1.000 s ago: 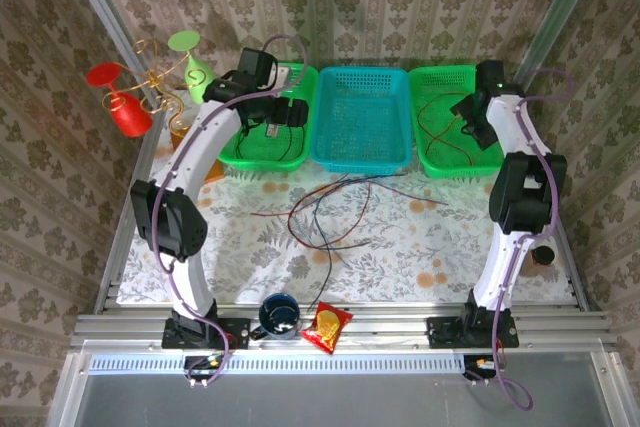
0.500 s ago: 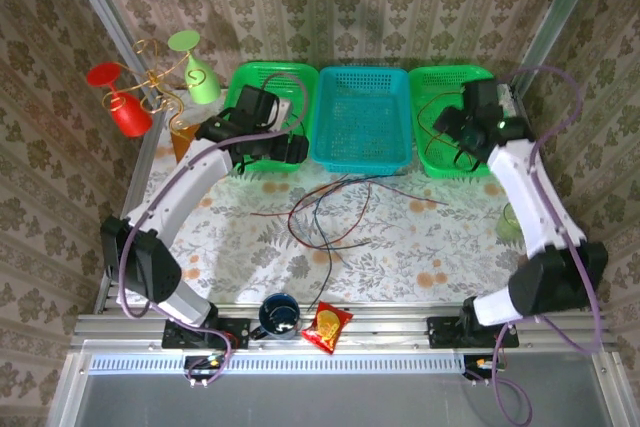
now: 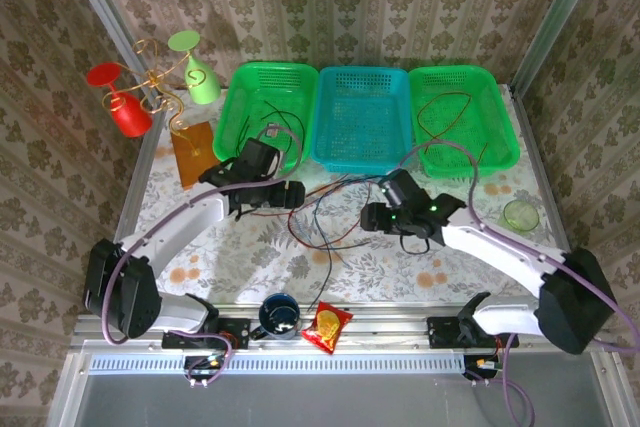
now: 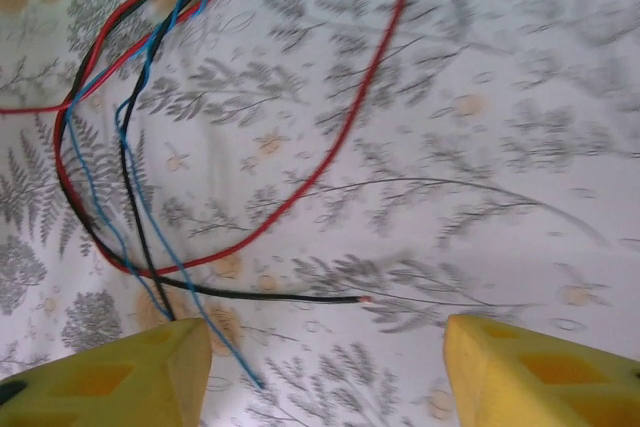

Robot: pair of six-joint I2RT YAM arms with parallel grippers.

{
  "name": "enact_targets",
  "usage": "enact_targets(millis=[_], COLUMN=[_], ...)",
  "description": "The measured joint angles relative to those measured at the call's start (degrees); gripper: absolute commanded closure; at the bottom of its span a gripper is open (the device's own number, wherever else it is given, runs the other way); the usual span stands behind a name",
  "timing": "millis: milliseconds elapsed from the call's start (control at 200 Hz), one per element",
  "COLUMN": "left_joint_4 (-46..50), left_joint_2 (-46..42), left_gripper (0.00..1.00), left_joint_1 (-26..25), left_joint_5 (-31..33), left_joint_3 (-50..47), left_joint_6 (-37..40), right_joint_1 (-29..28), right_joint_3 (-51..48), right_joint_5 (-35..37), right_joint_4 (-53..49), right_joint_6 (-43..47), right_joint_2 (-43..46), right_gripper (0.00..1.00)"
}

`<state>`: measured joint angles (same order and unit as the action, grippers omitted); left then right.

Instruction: Untangle the cables

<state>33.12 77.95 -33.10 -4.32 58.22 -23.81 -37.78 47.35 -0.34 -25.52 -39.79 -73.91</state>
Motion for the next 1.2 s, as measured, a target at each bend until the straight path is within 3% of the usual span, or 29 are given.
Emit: enact_targets(millis=[105, 235, 420, 670, 920, 1195], left_joint_4=[-1.60, -3.34, -0.92, 4.07, 6.40, 6.67], left_joint_2=[-1.38, -5.55, -14.34, -21.03, -23.47, -23.85], left_gripper=[0.11, 0.12, 0.12, 0.12, 0.12, 0.13], left_joint_1=[-0.09, 1.42, 6.01, 12.96, 13.29, 12.44], left_joint_5=[-1.29, -3.91, -2.23, -0.39, -0.66, -1.97], left_joint_3=[-2.75, -6.03, -6.10, -4.04, -5.18, -7.15], left_joint_6=[-1.97, -4.13, -5.62, -5.53, -5.55, -6.01], right_joint_1=[-3.52, -7.28, -10.78, -12.44, -13.44, -13.55], right_joint_3=[0.48, 1.49, 4.63, 8.46, 10.86, 11.21], right_joint_5=[-1.07, -2.80, -3.13, -2.84, -2.01, -1.38], right_joint_4=[4.68, 9.14, 10.91, 12.04, 11.93, 11.39], right_joint_6=[-1.38, -2.89, -3.89, -3.87, -3.65, -2.99], right_joint_2=[-6.38, -14.56, -20.61, -25.31, -28.65, -29.00], right_gripper=[0.51, 0.52, 0.56, 0.62, 0.66, 0.85])
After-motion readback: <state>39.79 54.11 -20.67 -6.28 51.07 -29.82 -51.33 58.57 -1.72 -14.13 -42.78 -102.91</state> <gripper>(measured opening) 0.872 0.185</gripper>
